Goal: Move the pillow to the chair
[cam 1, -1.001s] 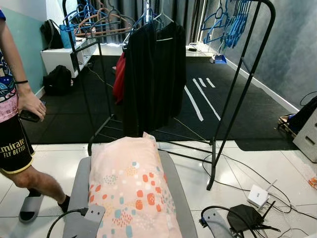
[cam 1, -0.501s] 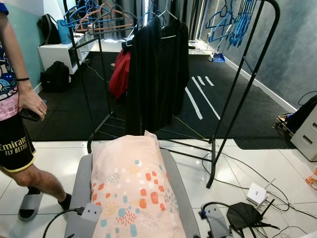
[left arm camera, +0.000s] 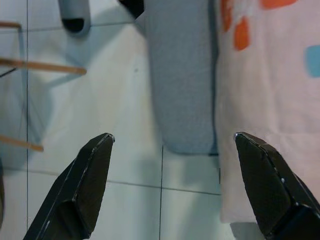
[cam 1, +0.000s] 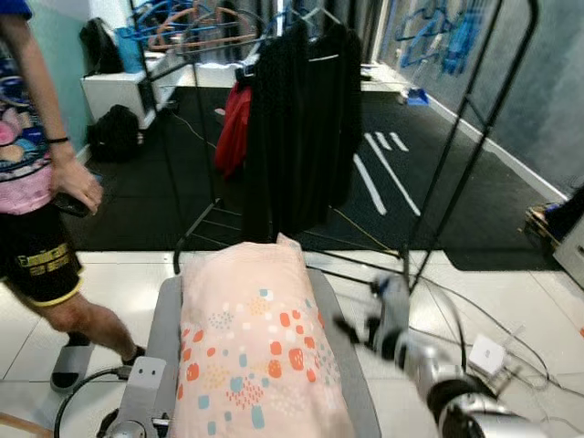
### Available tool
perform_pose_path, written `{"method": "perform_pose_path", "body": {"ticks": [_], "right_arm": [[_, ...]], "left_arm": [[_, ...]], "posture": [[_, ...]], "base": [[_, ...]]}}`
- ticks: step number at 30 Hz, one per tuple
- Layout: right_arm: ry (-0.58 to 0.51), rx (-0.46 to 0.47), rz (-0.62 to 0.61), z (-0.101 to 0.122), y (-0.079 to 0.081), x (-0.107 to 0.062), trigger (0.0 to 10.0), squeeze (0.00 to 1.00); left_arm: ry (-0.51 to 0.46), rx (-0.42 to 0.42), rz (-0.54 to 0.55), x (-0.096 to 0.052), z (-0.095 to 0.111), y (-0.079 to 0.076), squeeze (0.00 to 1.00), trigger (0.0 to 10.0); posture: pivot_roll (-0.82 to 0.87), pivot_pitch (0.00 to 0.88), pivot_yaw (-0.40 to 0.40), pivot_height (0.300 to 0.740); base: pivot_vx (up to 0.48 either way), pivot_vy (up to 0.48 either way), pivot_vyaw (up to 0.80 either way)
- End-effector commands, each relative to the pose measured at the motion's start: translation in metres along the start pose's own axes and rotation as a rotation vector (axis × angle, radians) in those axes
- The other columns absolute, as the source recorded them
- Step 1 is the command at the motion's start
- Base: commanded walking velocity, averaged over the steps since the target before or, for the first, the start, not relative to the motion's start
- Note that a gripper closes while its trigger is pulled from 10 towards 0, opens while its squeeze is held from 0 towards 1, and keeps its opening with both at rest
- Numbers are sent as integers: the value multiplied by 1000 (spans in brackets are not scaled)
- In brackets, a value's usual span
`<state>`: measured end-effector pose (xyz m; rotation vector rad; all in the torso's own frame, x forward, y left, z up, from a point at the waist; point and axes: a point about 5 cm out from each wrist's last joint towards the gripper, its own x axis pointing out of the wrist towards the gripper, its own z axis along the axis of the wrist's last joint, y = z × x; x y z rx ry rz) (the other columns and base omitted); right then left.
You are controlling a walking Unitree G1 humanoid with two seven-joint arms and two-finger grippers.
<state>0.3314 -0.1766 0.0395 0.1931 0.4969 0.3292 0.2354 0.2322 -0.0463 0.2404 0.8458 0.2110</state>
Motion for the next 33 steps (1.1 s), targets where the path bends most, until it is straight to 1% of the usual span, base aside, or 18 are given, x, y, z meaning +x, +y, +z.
{"method": "perform_pose_path", "body": {"ticks": [1, 5, 9, 10, 12, 17, 20, 23, 33], "right_arm": [[69, 47, -3, -23, -1, -4, 10000, 0], [46, 49, 19, -15, -1, -3, 10000, 0], [45, 49, 23, -14, -1, -3, 10000, 0], [46, 39, 22, -10, -2, -2, 10000, 0], [47, 35, 21, -8, -2, -2, 10000, 0], [65, 0, -4, -6, -4, -2, 10000, 0], [71, -5, -11, -7, -4, -2, 10000, 0], [71, -5, -11, -7, -4, -2, 10000, 0], [82, -27, -60, -6, -10, -4, 10000, 0]], "left_arm": [[1, -10, -1, 0, -2, 2, 0, 10000], [-2, -10, -3, 0, -2, 3, 0, 10000], [-3, -10, -4, 0, -2, 3, 0, 10000], [-5, -10, -7, 0, -2, 2, 0, 10000], [-6, -10, -8, 0, -2, 2, 0, 10000], [-8, -6, -14, 0, -1, 1, 0, 10000], [-9, -5, -16, 0, -1, 0, 0, 10000], [-9, -5, -16, 0, -1, 0, 0, 10000], [-10, 3, -20, 0, -1, -1, 0, 10000]], "posture": [[-102, 44, -47, 685], [-101, 45, -46, 670], [-101, 45, -46, 665], [-101, 41, -45, 655], [-101, 41, -45, 650], [-100, 36, -44, 630], [-100, 36, -44, 620], [-100, 36, -44, 620], [-97, 40, -38, 595]], "base": [[0, 0, 0], [0, 0, 0], [0, 0, 0], [0, 0, 0], [0, 0, 0], [0, 0, 0], [0, 0, 0], [0, 0, 0], [0, 0, 0]]}}
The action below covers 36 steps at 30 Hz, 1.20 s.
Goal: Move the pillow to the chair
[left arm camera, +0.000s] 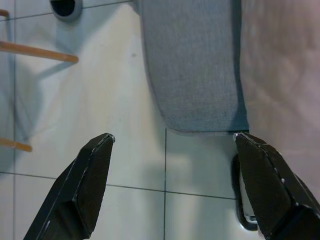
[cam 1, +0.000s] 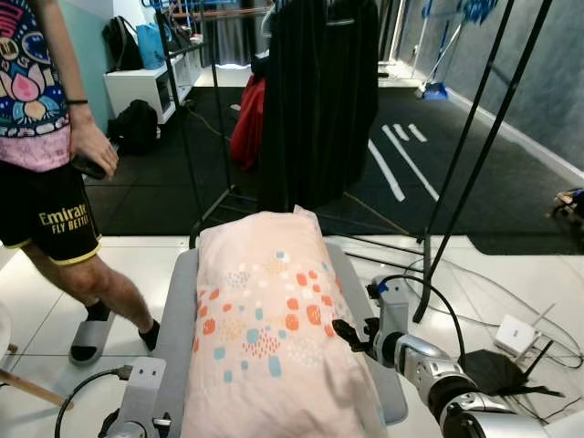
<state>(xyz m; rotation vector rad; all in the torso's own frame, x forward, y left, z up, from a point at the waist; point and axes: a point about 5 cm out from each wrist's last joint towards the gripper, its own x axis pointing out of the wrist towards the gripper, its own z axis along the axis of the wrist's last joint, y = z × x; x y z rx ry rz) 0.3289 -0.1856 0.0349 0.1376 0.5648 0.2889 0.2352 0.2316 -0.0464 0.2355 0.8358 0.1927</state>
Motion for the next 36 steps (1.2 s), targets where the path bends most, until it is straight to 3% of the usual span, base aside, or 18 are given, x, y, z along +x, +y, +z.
{"method": "perform_pose_path", "body": {"ticks": [1, 6, 15, 27, 33, 36], "right_arm": [[22, -5, -24, -2, -3, -1, 10000, 0], [39, -22, -58, -4, -6, -2, 10000, 0], [-4, 71, 4, -2, 1, 0, 10000, 0], [37, 99, -3, -14, 2, 0, 10000, 0], [-39, 201, 28, -5, 6, 2, 10000, 0], [-39, 201, 28, -5, 6, 2, 10000, 0]], "left_arm": [[2, 3, -4, 0, -1, 0, 0, 10000], [1, 10, -4, 0, -1, 1, 0, 10000], [5, 22, -1, 0, -4, 5, 0, 10000], [2, 33, 7, -2, -14, 15, 0, 10000], [0, 37, 25, -6, -30, 31, 0, 10000], [0, 37, 25, -6, -30, 31, 0, 10000]], "posture": [[-94, 47, -37, 590], [-86, 58, -34, 575], [-60, 94, -14, 545], [1, 157, 36, 515], [50, 195, 67, 501], [50, 195, 67, 501]], "base": [[0, 0, 0], [0, 0, 0], [0, 0, 0], [0, 0, 0], [0, 0, 0], [0, 0, 0]]}}
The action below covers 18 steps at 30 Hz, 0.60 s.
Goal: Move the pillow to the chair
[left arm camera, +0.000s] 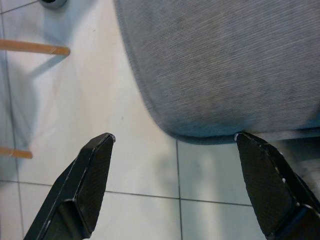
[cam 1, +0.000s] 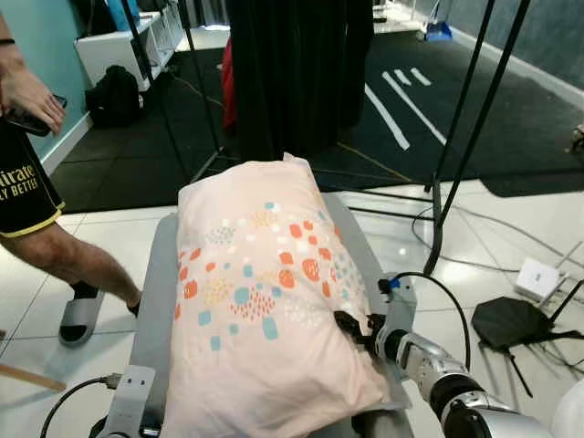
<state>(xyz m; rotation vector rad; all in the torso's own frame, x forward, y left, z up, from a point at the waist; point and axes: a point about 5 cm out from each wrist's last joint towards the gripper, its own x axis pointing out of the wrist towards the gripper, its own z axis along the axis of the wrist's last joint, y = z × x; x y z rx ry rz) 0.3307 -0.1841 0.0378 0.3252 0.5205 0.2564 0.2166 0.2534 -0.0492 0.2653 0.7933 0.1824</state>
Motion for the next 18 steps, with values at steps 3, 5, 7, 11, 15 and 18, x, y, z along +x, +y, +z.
{"method": "perform_pose_path", "body": {"ticks": [3, 5, 7, 11, 15, 18], "right_arm": [[-17, 212, 93, -7, 14, 5, 10000, 0], [-32, 347, 203, -7, 24, 6, 10000, 0], [-16, 360, 244, -9, 29, 7, 10000, 0], [66, 348, 388, -16, 46, 8, 10000, 0], [97, 346, 465, -18, 53, 8, 10000, 0], [216, 229, 536, -29, 63, 7, 10000, 0]], "left_arm": [[57, 15, 34, -7, -25, 20, 0, 10000], [66, 21, 39, -10, -32, 25, 0, 10000], [68, 24, 38, -11, -35, 26, 0, 10000], [74, 27, 38, -13, -41, 26, 0, 10000], [75, 28, 37, -14, -44, 25, 0, 10000], [74, 28, 34, -15, -46, 21, 0, 10000]], "posture": [[72, 217, 89, 501], [80, 218, 95, 501], [83, 219, 97, 501], [82, 214, 95, 501], [82, 214, 95, 501], [76, 204, 89, 501]], "base": [[0, 0, 0], [0, 0, 0], [0, 0, 0], [0, 0, 0], [0, 0, 0], [0, 0, 0]]}}
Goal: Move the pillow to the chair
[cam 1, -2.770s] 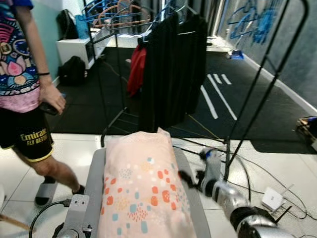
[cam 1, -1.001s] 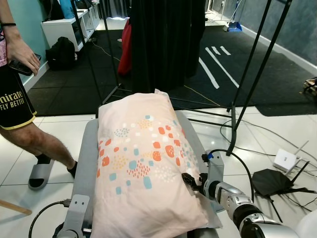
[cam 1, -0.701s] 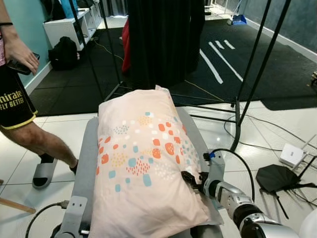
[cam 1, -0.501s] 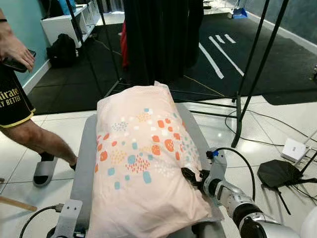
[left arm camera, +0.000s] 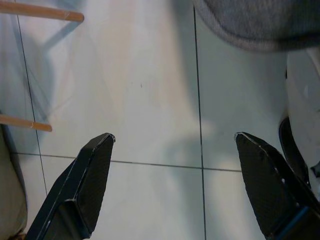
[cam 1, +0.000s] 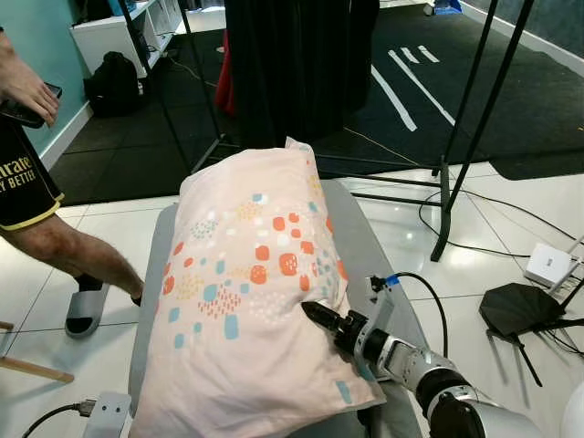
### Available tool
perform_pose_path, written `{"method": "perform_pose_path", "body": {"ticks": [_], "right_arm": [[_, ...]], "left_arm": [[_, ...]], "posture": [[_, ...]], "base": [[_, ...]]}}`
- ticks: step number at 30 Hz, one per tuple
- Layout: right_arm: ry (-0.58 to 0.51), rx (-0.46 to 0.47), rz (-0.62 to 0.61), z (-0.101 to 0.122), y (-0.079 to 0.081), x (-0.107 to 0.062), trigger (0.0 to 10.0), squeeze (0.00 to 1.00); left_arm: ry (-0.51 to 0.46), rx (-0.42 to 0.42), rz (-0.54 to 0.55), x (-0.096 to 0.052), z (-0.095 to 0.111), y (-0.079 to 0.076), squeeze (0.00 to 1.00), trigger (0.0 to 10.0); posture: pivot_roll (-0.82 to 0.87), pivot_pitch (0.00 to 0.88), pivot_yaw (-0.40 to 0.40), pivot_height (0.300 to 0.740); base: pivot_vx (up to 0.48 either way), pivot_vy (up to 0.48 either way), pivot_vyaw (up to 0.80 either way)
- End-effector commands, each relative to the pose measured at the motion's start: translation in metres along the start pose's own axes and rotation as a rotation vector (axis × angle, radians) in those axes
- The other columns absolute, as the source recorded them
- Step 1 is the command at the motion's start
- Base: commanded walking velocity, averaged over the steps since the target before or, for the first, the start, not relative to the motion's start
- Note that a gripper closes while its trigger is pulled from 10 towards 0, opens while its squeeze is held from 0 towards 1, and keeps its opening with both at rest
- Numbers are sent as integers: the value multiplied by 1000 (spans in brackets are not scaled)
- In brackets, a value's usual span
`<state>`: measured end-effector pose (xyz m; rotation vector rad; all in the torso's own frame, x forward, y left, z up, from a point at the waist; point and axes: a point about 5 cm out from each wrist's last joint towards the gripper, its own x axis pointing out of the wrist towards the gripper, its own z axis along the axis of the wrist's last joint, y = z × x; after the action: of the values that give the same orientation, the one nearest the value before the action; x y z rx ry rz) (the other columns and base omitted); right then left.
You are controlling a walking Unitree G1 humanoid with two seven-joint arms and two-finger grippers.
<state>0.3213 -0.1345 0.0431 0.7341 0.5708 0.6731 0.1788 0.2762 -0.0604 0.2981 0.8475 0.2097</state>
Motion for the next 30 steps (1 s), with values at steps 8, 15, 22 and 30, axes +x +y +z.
{"method": "perform_pose_path", "body": {"ticks": [8, 15, 22, 30], "right_arm": [[117, -144, -133, -10, -2, 8, 0, 0], [21, -118, -116, 8, -2, 3, 0, 0], [-68, -108, 19, 22, 10, 7, 0, 0], [-99, -152, 96, 33, 20, 11, 0, 0]], "left_arm": [[12, -4, -6, -1, -5, -11, 0, 10000], [6, -17, -13, 0, 2, -20, 0, 10000], [-9, -37, -10, 4, 16, -25, 0, 10000], [-22, -64, 6, 9, 31, -12, 0, 10000]], "posture": [[61, 202, 79, 501], [36, 181, 61, 501], [12, 146, 23, 501], [13, 90, -23, 501]], "base": [[0, 0, 0], [0, 0, 0], [0, 0, 0], [0, 0, 0]]}}
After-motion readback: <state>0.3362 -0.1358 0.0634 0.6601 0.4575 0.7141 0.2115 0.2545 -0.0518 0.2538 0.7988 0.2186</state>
